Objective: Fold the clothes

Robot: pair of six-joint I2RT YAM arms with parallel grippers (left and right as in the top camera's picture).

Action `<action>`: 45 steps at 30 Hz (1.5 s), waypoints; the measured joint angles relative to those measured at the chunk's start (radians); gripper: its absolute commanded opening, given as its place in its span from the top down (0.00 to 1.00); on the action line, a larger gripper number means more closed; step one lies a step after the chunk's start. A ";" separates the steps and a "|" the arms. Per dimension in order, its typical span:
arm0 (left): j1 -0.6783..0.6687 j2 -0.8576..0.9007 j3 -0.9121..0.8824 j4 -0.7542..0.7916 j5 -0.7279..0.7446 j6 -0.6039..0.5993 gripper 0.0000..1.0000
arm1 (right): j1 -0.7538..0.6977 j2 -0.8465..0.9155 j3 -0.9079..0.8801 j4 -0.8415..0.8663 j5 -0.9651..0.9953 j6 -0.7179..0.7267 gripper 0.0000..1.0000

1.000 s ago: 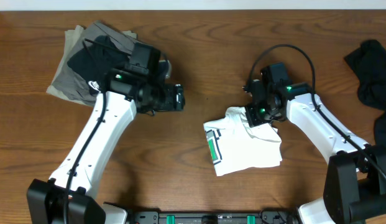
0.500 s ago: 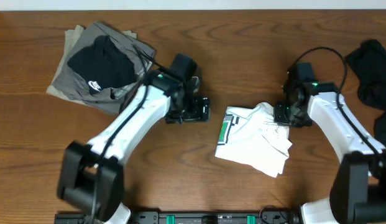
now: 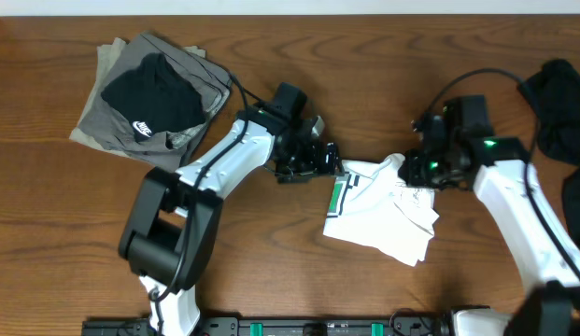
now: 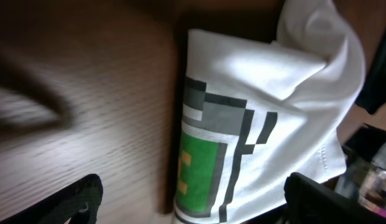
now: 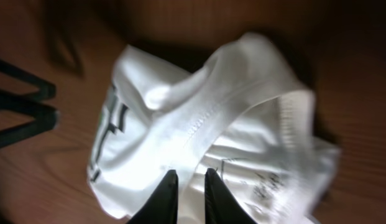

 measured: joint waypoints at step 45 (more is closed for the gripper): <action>-0.046 0.039 0.081 -0.060 0.084 0.349 0.94 | -0.006 -0.127 0.098 -0.099 0.161 0.125 0.93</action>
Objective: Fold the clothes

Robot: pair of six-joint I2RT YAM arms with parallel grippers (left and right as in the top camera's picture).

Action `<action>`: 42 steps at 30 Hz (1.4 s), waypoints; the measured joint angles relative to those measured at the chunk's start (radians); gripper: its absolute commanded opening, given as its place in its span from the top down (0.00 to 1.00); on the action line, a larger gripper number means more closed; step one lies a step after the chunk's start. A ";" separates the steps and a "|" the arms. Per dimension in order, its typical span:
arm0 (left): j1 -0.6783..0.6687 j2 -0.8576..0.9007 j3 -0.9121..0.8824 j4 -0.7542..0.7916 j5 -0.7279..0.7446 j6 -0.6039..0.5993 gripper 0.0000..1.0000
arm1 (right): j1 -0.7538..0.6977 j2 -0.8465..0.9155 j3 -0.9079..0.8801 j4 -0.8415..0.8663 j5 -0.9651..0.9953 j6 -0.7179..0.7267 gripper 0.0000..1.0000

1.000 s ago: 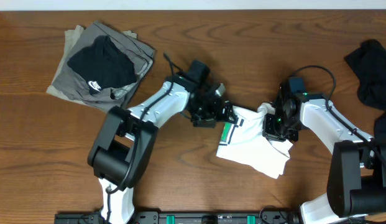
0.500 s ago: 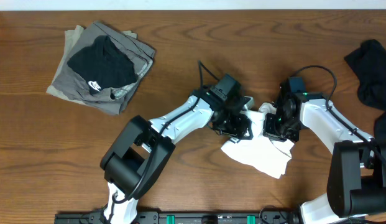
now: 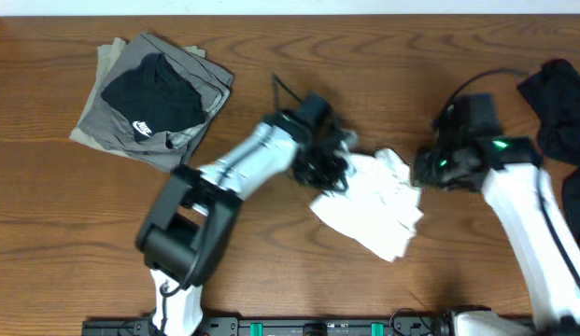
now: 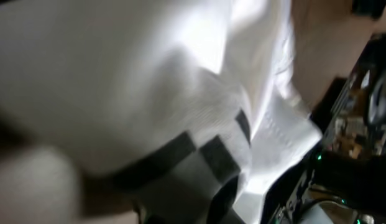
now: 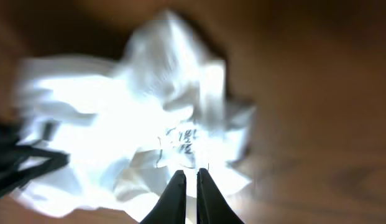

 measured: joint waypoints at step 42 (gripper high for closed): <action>1.155 -0.100 0.266 -0.332 -0.145 0.149 0.02 | -0.019 -0.155 0.074 0.018 0.006 0.025 0.65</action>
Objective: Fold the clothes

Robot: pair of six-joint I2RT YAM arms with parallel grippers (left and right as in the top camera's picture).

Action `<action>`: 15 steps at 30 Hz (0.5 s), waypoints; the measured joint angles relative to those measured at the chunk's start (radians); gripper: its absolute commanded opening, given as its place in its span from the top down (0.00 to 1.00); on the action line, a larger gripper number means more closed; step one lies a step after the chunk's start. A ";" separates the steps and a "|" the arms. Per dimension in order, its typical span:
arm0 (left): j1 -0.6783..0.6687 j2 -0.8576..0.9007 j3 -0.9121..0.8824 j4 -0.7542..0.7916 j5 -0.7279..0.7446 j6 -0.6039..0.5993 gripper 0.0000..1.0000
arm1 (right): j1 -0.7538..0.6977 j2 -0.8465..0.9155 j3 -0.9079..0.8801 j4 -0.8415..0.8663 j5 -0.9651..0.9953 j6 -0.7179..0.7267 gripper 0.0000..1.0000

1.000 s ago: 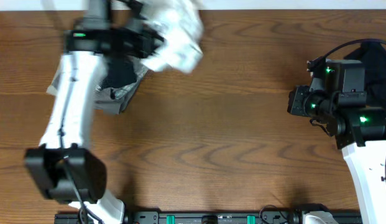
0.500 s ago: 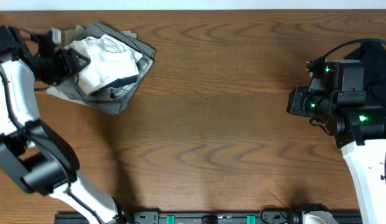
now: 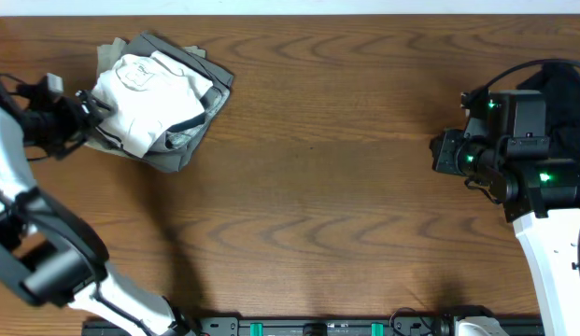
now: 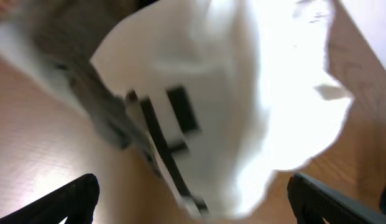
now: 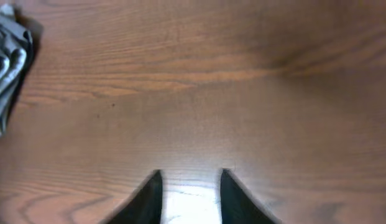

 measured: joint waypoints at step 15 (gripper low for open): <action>-0.576 -0.569 0.005 -0.132 -0.251 0.075 0.02 | 0.000 -0.021 -0.001 0.296 -0.011 -0.203 0.01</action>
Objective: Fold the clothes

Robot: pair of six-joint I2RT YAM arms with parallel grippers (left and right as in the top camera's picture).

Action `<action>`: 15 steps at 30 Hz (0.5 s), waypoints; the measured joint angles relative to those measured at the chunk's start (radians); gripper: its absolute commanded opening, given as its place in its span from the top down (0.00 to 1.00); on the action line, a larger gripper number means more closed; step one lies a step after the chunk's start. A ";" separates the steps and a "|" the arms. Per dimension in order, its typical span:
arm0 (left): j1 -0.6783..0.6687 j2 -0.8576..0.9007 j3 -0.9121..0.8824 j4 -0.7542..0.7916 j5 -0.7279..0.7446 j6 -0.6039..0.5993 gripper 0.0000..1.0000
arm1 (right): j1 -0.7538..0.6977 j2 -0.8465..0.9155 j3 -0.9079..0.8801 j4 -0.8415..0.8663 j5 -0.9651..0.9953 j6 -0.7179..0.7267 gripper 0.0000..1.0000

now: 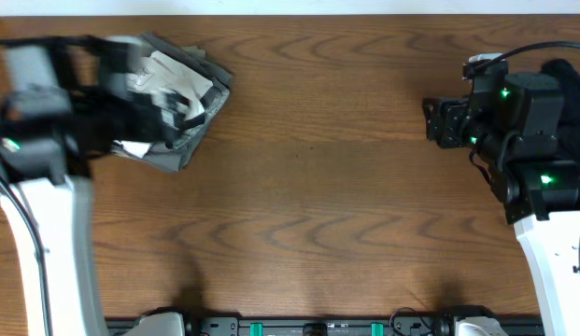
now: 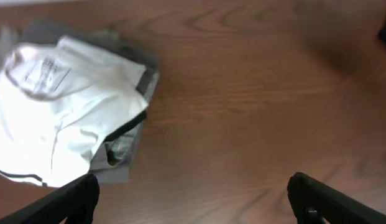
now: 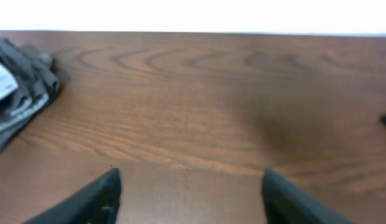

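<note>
The folded white shirt [image 2: 59,109] with its neck label up lies on top of the grey clothes pile [image 2: 124,163] at the table's far left; the overhead view shows the white shirt [image 1: 173,84] there too. My left gripper [image 2: 193,208] hangs above and to the right of the pile, open wide and holding nothing. The left arm is blurred in the overhead view. My right gripper [image 3: 193,199] is open over bare wood at the right of the table, right gripper [image 1: 437,121] far from the pile.
A dark garment [image 1: 562,79] lies heaped at the far right corner behind the right arm. The brown wooden table [image 1: 308,187] runs between the two arms. The grey pile's edge [image 3: 18,93] shows at the left of the right wrist view.
My left gripper has drawn back from close over the white shirt and now sees the whole pile from higher up. The right gripper's fingers stand wider apart and its view has tilted toward the far edge.
The white shirt lay folded mid-table, my left gripper open beside it and the right one narrow over its collar. Then the left gripper was pressed into the shirt, shifted left. Later the shirt sat on the pile at far left, where it stays, both grippers open.
</note>
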 measured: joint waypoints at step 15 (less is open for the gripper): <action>-0.269 -0.049 0.001 0.002 -0.354 -0.102 0.02 | 0.000 -0.039 0.000 -0.060 -0.192 -0.033 0.01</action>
